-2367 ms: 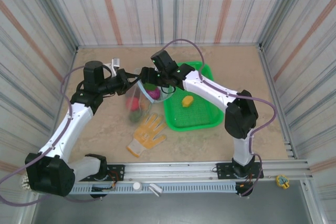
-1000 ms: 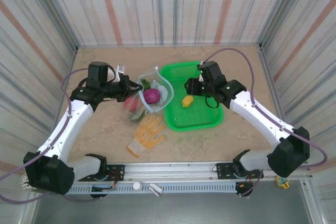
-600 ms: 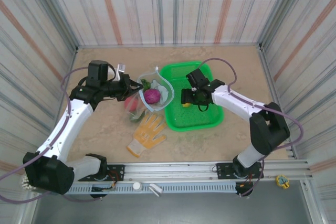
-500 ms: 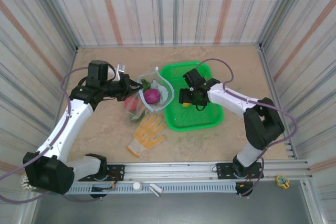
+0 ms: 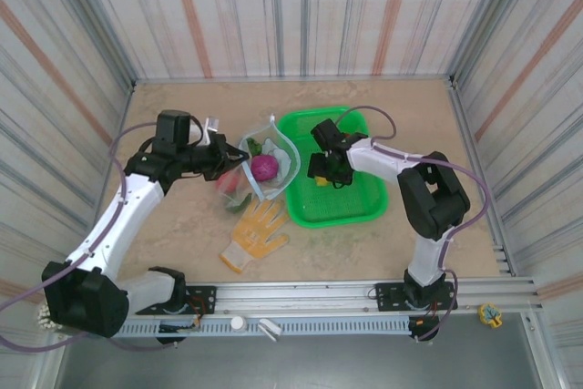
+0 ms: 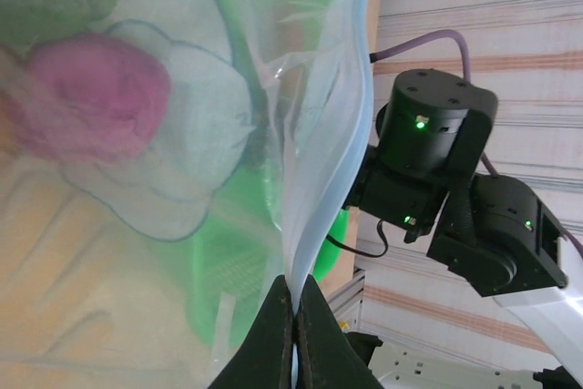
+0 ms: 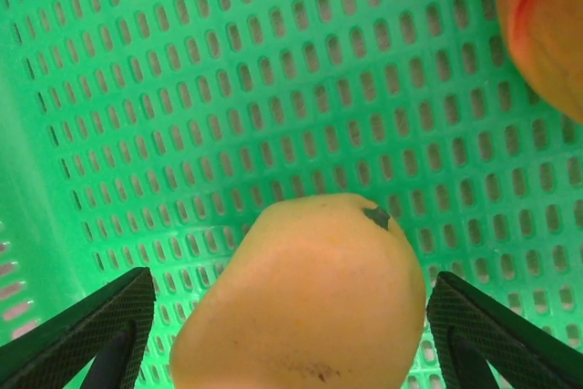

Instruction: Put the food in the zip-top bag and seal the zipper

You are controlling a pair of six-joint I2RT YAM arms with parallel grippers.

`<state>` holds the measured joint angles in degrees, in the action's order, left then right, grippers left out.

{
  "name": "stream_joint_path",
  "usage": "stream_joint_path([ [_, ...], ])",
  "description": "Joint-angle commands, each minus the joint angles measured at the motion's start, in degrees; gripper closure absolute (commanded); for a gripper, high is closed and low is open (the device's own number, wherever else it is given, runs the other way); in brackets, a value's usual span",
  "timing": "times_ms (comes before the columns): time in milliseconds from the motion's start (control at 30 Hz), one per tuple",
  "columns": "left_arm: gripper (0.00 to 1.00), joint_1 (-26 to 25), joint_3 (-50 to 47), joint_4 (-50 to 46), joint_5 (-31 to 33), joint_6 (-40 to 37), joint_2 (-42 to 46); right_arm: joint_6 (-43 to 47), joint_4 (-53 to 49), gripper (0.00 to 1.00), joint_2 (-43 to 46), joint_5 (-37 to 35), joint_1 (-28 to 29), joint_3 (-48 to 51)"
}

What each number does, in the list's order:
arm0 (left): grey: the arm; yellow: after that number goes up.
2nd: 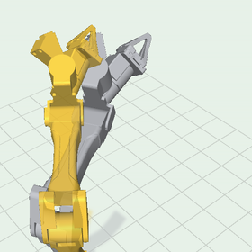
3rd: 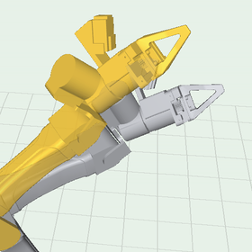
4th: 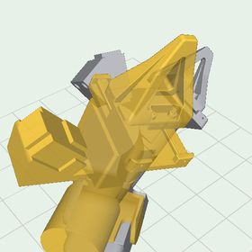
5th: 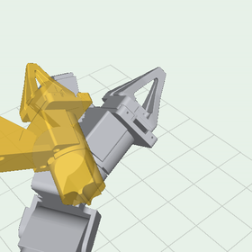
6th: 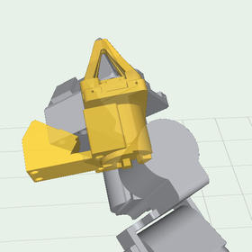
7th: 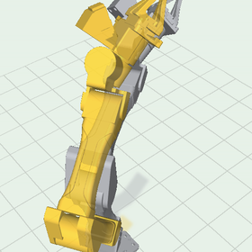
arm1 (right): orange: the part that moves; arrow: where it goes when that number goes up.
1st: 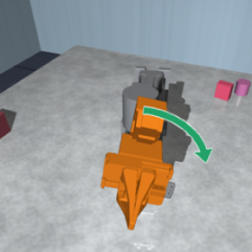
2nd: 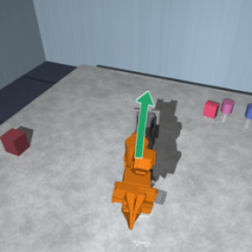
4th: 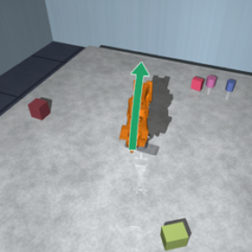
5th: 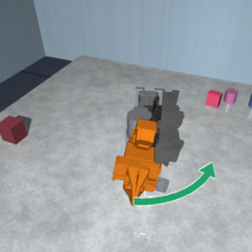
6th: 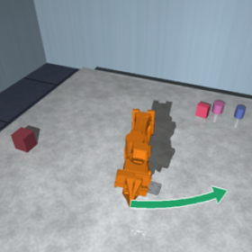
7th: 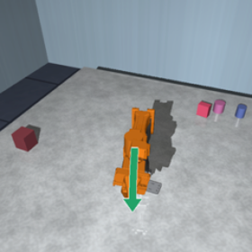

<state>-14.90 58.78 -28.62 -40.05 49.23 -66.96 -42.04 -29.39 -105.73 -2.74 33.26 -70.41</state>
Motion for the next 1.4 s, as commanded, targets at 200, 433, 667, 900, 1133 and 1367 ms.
stream_joint_path([
  [200, 1.0, -1.34, -1.73, 1.21, -0.92, 0.73, 0.09, -1.12, 3.37, 0.4, 4.04, 3.4, -1.7, 2.36],
  [433, 1.0, -1.3, -0.77, 1.03, -0.28, 0.34, -0.02, 0.7, 3.02, 0.46, 9.46, 4.31, -3.01, 4.02],
  [667, 1.0, -1.36, 0.26, 0.48, 0.05, 0.29, -0.21, 2.34, -0.16, 0.3, 9.97, 3.03, -2.93, 2.75],
  [900, 1.0, -1.36, 0.68, 0.25, 0.37, 0.49, -0.21, 0.74, -10.05, 0.3, 0.55, -3.21, 1.65, -5.61],
  [1133, 1.0, -1.36, 0.49, 0.37, 0.51, 0.43, -0.51, -0.15, -7.7, 0.4, -2.21, -2.4, 1.81, -4.91],
  [1367, 1.0, -1.36, 0.78, 0.68, 0.5, 0.83, -0.69, 0.68, -8.53, 0.62, -1.63, -3.06, 1.37, -5.52],
])
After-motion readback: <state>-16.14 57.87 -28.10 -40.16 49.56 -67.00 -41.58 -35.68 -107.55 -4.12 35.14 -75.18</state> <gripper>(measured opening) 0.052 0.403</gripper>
